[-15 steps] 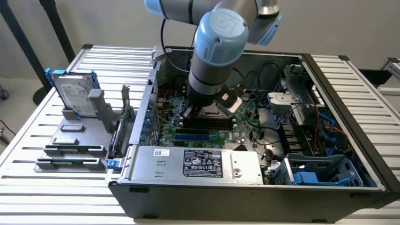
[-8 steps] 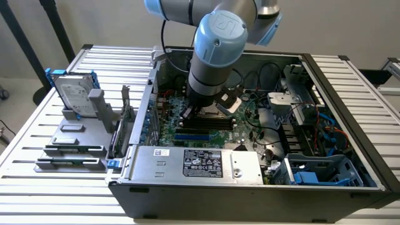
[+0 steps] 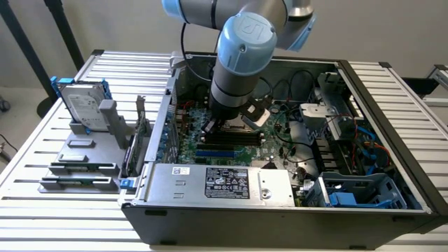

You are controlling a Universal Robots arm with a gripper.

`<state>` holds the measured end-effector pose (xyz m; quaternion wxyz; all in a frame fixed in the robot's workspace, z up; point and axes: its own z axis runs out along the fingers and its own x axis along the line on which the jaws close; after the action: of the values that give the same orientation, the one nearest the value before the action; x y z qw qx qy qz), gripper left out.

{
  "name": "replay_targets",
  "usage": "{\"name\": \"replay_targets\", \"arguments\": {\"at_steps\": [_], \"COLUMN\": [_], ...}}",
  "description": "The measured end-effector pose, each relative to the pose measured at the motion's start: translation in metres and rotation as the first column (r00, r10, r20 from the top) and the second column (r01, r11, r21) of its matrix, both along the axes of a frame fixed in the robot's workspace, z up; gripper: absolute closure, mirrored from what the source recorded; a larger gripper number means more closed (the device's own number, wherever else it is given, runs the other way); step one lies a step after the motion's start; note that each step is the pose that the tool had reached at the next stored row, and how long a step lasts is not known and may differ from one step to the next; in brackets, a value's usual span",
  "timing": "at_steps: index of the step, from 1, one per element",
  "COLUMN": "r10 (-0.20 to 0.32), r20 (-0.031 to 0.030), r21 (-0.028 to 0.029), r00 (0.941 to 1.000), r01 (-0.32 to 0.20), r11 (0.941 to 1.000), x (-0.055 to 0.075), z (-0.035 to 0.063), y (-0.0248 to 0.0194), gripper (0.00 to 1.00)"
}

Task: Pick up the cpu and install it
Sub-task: 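Install the first cpu locking lever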

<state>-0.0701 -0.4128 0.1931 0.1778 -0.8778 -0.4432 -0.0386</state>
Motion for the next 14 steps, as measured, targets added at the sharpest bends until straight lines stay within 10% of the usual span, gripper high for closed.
{"name": "replay_targets", "arguments": {"at_steps": [14], "r10": [0.0], "r20": [-0.0048], "r21": [-0.0009], "r00": [1.0], "r01": [0.0], "r11": [1.0], "x": [0.0], "z": [0.0006], "y": [0.0018], "gripper": [0.89]}}
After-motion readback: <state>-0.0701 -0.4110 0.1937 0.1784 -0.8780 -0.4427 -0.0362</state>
